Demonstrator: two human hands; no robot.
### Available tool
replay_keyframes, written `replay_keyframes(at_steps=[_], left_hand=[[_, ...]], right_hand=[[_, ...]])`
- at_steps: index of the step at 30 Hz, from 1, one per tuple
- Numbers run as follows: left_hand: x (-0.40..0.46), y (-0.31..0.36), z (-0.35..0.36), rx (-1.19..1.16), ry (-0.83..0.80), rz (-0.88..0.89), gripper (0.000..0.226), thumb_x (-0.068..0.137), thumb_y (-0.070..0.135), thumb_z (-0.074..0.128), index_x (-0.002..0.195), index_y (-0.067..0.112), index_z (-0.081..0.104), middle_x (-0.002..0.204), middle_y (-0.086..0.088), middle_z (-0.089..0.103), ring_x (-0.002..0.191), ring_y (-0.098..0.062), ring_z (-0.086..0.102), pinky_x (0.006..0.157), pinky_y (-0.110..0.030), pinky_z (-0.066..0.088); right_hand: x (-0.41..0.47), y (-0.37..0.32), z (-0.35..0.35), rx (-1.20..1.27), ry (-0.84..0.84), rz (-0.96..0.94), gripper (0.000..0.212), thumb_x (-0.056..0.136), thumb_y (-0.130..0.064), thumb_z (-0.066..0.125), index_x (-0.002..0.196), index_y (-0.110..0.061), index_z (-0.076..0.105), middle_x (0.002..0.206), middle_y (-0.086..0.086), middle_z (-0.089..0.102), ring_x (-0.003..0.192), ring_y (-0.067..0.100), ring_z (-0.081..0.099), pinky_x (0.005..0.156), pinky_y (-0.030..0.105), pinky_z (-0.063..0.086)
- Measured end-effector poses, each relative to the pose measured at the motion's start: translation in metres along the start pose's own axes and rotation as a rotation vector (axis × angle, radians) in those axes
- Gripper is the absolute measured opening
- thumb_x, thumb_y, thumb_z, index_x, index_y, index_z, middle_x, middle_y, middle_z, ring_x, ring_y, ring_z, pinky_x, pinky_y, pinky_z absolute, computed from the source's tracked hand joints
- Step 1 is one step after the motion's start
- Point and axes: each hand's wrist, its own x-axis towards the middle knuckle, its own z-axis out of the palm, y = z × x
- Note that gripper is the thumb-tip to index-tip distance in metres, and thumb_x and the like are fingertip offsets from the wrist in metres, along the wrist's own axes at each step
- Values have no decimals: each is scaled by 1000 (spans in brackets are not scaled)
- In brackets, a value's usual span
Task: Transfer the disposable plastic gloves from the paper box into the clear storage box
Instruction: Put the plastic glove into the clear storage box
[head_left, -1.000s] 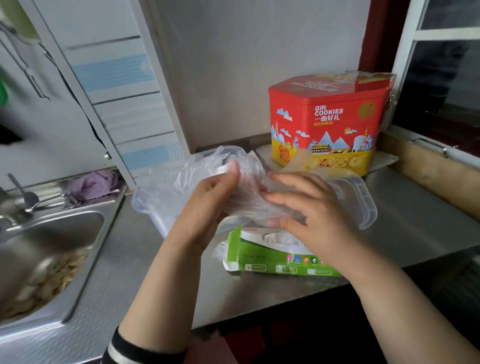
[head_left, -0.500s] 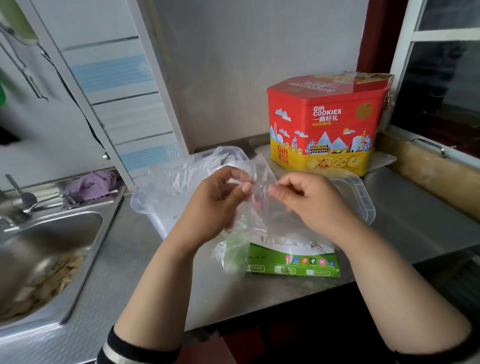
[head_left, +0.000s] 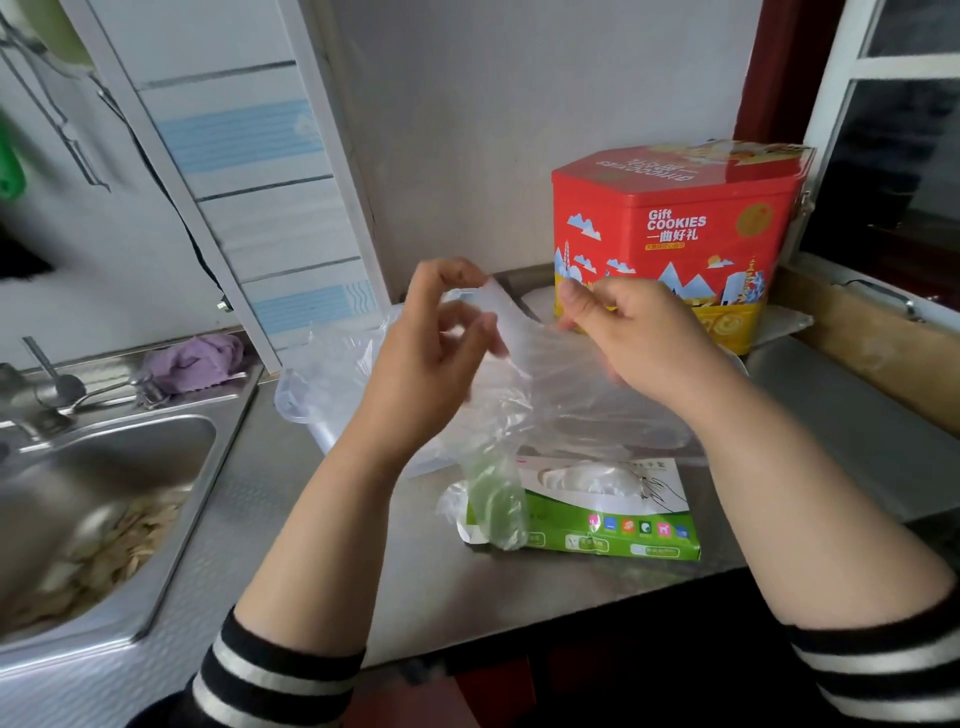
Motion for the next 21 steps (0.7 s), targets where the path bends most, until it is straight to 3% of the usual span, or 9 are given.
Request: replay_keyframes(at_steps=[3,7,10,11,12,14,16,18,21], left_hand=[[13,0,-10,12,117,20,29,98,4,47,87,29,35,82,1,67,39,-12,37,35,-24,34],[36,-9,-29,-11,281,-11,35,95,-2,44,78,26,33,95,-6,68,37,-9,36,34,-19,30],[53,-21,-46,159,425,-104,35,88,-5,36,72,25,37,96,-1,69,37,-6,43,35,-17,33],[58,-25,-48,217,451,-142,35,86,-6,33,72,25,43,96,-1,69,40,-5,49,38,-18,35],[61,-29,-58,289,481,-171,39,83,-7,31,76,25,51,97,0,69,50,-8,57,44,-18,37],[66,-40,-62,452,481,-225,49,78,-9,31,88,23,67,102,2,70,79,-19,66,60,-21,38],[67,-54,-67,628,428,-275,52,79,-8,34,101,20,71,110,-1,68,98,-23,62,70,-22,35],[64,-68,-70,764,328,-334,49,83,-6,39,111,21,69,117,-3,64,106,-27,59,75,-24,35],[55,-88,-72,925,183,-423,45,88,-1,42,121,21,65,127,-6,56,111,-32,57,82,-31,38]], right_hand=[[16,2,-10,-169,64,40,51,83,-68,51,82,-20,65,70,-7,62,69,13,57,64,32,42],[33,2,-17,-309,385,51,34,90,-55,55,101,-24,62,100,-3,64,94,22,59,74,36,46],[32,-13,0,-247,693,-367,24,93,-30,56,108,-13,62,109,9,58,100,27,56,83,41,48],[28,-18,9,-229,706,-516,21,93,-22,55,106,-9,64,107,12,59,99,30,56,83,39,48],[27,-29,25,-229,644,-636,20,92,-17,54,105,-8,67,106,13,60,98,32,56,83,40,47],[27,-41,52,-308,359,-690,26,93,-21,51,112,-16,68,118,9,60,107,32,54,90,42,45],[38,-55,75,-426,-1,-571,34,100,-32,40,128,-29,59,143,0,46,130,29,39,107,43,31],[51,-62,88,-548,-272,-440,41,103,-38,25,135,-34,49,153,-5,32,138,26,27,111,45,21],[75,-58,104,-648,-609,-246,47,100,-38,20,129,-20,52,146,6,43,127,31,41,103,42,32]])
